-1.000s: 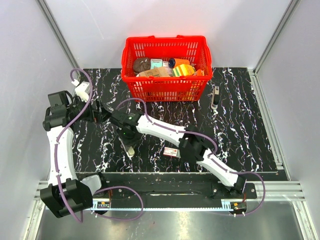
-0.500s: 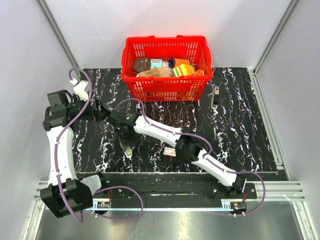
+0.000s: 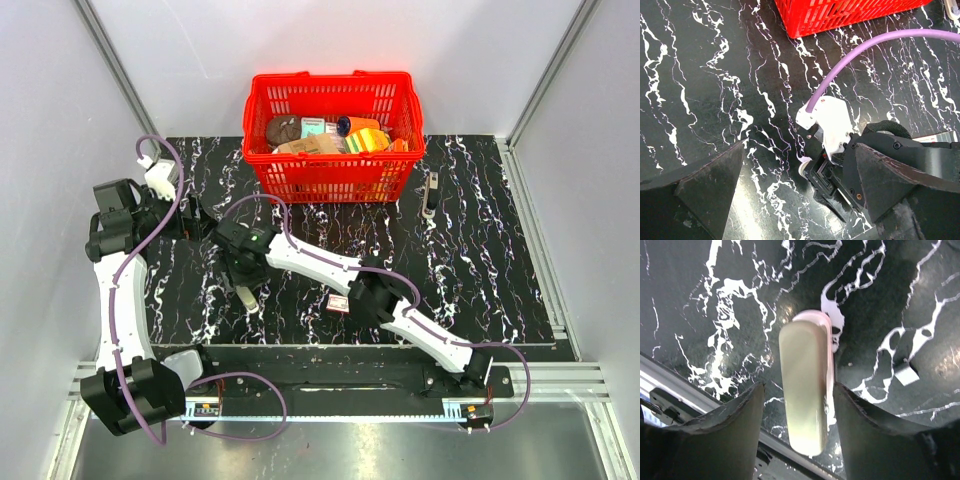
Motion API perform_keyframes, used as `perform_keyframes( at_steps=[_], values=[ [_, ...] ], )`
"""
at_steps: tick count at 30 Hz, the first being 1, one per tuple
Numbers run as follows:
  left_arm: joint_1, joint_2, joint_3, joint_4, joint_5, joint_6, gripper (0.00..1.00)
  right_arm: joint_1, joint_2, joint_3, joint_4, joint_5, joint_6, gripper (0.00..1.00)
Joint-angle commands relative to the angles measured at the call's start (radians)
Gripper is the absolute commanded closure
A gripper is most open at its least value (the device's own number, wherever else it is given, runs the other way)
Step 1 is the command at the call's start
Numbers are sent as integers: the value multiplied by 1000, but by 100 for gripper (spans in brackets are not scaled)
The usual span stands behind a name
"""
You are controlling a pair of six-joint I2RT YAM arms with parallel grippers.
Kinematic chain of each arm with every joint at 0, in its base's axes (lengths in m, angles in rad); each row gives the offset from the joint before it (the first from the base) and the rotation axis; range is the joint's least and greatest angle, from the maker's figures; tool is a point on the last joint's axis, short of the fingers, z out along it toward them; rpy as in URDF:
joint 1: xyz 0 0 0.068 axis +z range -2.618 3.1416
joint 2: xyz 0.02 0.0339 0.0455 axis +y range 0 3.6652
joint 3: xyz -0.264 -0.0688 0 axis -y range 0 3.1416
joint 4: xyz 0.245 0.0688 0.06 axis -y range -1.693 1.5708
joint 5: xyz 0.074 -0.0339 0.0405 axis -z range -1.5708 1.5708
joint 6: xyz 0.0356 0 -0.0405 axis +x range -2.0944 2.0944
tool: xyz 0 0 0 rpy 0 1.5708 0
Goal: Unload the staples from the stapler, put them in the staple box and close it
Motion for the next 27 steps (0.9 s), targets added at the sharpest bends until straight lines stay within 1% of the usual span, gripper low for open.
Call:
perform_keyframes(
  at_steps=[1, 5, 7, 10, 12, 15, 16, 18, 19, 21, 24, 27],
  values=[
    [-11, -8, -4, -27, 10, 9, 1, 12, -81, -47, 161, 17, 15, 35],
    [-9, -5, 13, -36, -6, 23, 1, -11, -192, -131, 175, 23, -5, 30],
    [-11, 5, 22, -48, -8, 29, 1, -32, -277, -205, 175, 37, -17, 28],
    [-12, 41, 76, -97, -19, 53, 1, -88, -422, -340, 178, 60, -37, 27],
    [-12, 70, 124, -148, -29, 76, 1, -141, -546, -449, 210, 97, -53, 25],
    [-29, 104, 191, -209, -68, 116, 1, -232, -714, -648, 264, 132, -53, 24],
    [-49, 111, 203, -227, -94, 139, 1, -271, -764, -705, 272, 159, -50, 24],
    [-130, 127, 207, -260, -192, 179, 1, -353, -838, -827, 282, 216, -37, 24],
    [-185, 131, 197, -272, -251, 193, 1, -396, -866, -874, 281, 239, -37, 25],
    [-273, 119, 153, -271, -310, 212, 1, -472, -912, -967, 281, 270, -36, 25],
    [-356, 76, 89, -206, -329, 193, 1, -591, -964, -1073, 305, 286, -45, 25],
    [-384, 64, 59, -145, -315, 144, 1, -719, -981, -1153, 341, 287, -57, 25]
  ],
)
